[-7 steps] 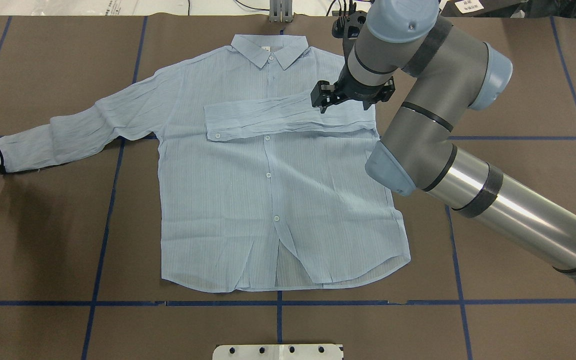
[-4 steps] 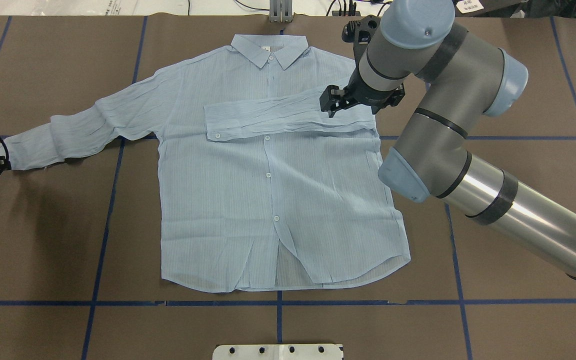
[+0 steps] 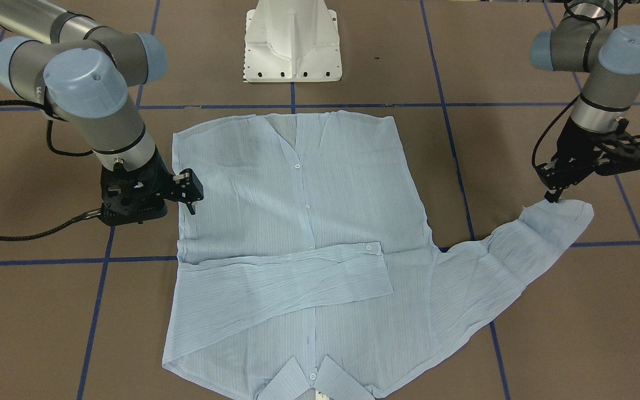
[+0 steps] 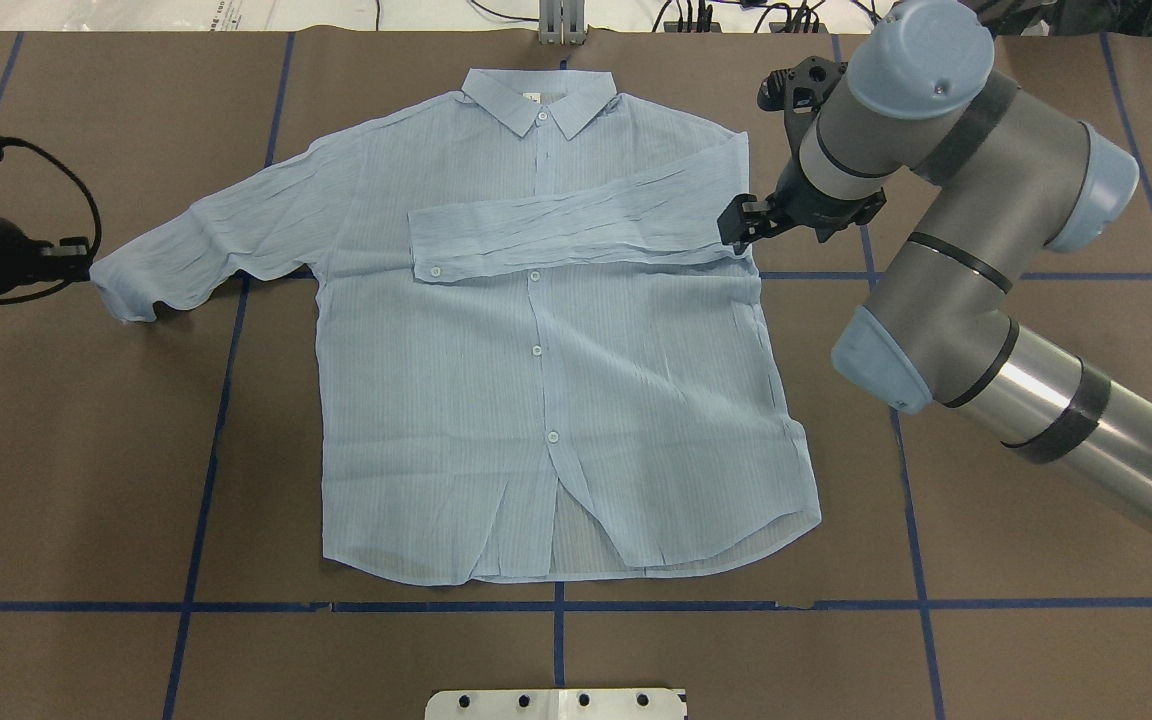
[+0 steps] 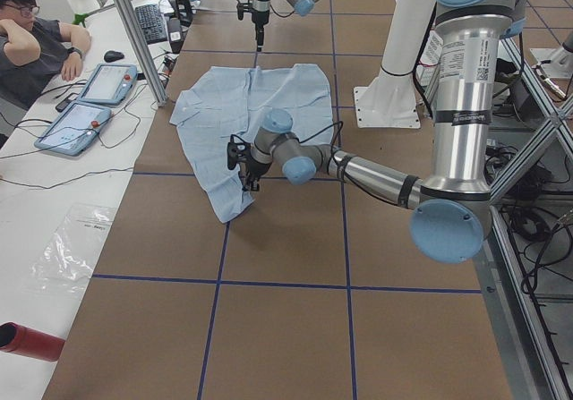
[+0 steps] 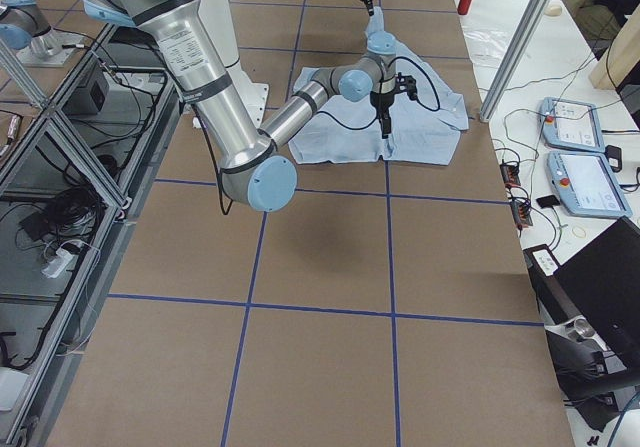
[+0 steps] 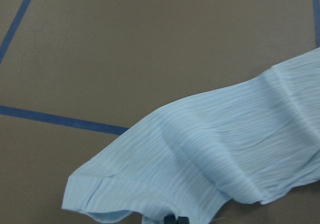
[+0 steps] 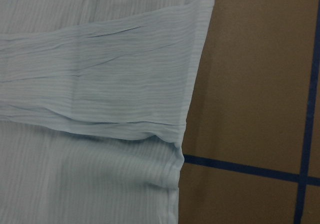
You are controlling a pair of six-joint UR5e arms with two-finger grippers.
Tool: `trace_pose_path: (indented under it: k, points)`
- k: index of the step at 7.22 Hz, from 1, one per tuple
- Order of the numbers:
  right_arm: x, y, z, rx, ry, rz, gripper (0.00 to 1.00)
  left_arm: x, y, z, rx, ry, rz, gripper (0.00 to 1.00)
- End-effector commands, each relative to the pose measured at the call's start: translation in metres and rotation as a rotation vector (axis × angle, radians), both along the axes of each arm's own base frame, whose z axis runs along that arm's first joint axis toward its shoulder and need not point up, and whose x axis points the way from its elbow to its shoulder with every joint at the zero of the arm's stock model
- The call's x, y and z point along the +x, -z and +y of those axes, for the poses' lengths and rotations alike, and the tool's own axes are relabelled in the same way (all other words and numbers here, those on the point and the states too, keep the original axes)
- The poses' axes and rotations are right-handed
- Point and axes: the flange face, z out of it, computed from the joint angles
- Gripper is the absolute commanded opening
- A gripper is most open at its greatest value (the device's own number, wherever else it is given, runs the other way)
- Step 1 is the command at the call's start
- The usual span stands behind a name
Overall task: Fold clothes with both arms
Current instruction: 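Grasp the other sleeve cuff with the left gripper while the right gripper withdraws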
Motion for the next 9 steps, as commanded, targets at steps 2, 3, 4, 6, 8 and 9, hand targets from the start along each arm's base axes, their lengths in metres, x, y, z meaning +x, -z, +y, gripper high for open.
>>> trace_pose_path:
  k: [2, 3, 4, 6, 8, 9]
  points:
    - [0.042, -0.082, -0.001, 0.035, 0.082, 0.098, 1.0, 0.041, 0.18, -0.059, -0.082, 0.098, 0.05, 0.0]
    - [0.055, -0.099, -0.004, 0.064, 0.122, 0.119, 1.0, 0.072, 0.221, -0.074, -0.135, 0.156, 0.12, 0.0]
    - [0.07, -0.112, -0.007, 0.057, 0.125, 0.125, 1.0, 0.119, 0.253, -0.096, -0.218, 0.207, 0.164, 0.0]
    - [0.082, -0.131, -0.002, 0.056, 0.132, 0.091, 1.0, 0.15, 0.295, -0.118, -0.357, 0.373, 0.37, 0.0]
    - [0.086, -0.143, 0.0, 0.047, 0.133, 0.089, 1.0, 0.194, 0.322, -0.126, -0.513, 0.487, 0.562, 0.0]
    - [0.086, -0.146, 0.0, 0.041, 0.134, 0.092, 1.0, 0.218, 0.324, -0.11, -0.545, 0.468, 0.651, 0.0]
